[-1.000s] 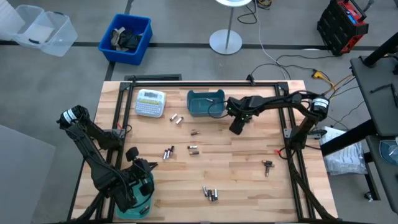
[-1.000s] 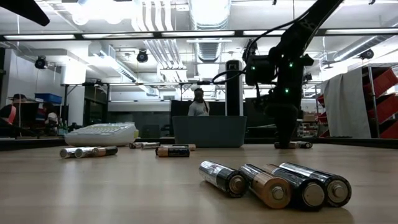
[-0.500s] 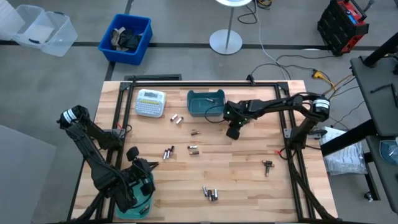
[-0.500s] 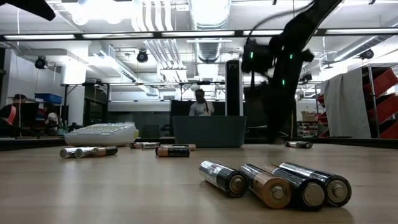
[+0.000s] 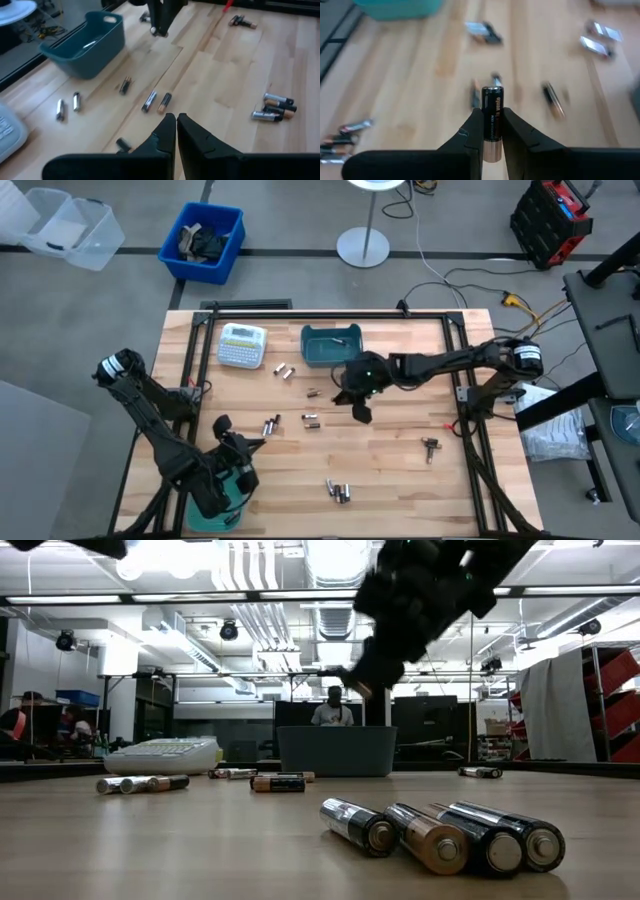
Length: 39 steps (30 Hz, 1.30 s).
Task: Sort batteries
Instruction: Put the brown battery into the green bin
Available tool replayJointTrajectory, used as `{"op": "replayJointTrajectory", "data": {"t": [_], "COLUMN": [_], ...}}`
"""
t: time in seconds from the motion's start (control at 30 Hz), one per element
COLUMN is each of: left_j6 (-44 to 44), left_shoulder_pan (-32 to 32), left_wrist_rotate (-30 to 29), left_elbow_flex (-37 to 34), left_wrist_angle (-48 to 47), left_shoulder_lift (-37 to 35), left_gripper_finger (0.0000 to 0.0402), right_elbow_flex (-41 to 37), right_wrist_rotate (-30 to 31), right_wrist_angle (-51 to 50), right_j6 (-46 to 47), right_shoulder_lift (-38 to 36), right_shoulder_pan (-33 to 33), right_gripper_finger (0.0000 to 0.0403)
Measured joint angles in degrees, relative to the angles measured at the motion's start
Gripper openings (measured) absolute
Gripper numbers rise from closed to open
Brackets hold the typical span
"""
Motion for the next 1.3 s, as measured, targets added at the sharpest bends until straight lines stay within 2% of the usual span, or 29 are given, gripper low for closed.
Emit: {"op": "replayJointTrajectory", "data": {"t": [0.13, 0.3, 0.43, 0.73, 1.0, 1.13, 1.3], "left_j6": [7.81, 9.29, 11.76, 27.52, 28.26, 30.18, 32.9], "left_shoulder_pan": [2.54, 6.03, 8.47, 11.38, 13.93, 16.13, 18.2], "left_wrist_rotate": [0.6, 0.62, 0.61, -0.09, -2.47, -2.42, 0.48], "left_elbow_flex": [-0.77, -2.11, -4.24, -6.21, -6.24, -6.24, -6.14], "left_wrist_angle": [5.67, 6.12, 8.95, 27.09, 27.27, 28.52, 29.98], "left_shoulder_lift": [0.02, 0.02, 0.02, 1.86, 3.05, 3.84, 3.91], "left_gripper_finger": [0.0, 0.0, 0.0005, 0.0068, 0.0111, 0.0114, 0.0114], "right_elbow_flex": [1.35, 4.73, 7.42, 11.57, 13.77, 14.85, 15.5], "right_wrist_rotate": [0.11, 0.96, 6.59, 11.08, 12.79, 12.75, 12.85], "right_wrist_angle": [2.71, 3.19, 3.25, 2.49, 2.7, 2.58, 2.72], "right_j6": [-2.18, -6.3, -10.31, -16.25, -18.84, -19.64, -20.54], "right_shoulder_lift": [0.0, 0.73, 1.7, 4.49, 7.65, 8.54, 8.94], "right_shoulder_pan": [2.59, 5.81, 8.24, 9.23, 9.88, 10.13, 10.1], "right_gripper_finger": [0.0035, 0.0035, 0.0035, 0.0035, 0.0035, 0.0035, 0.0035]}}
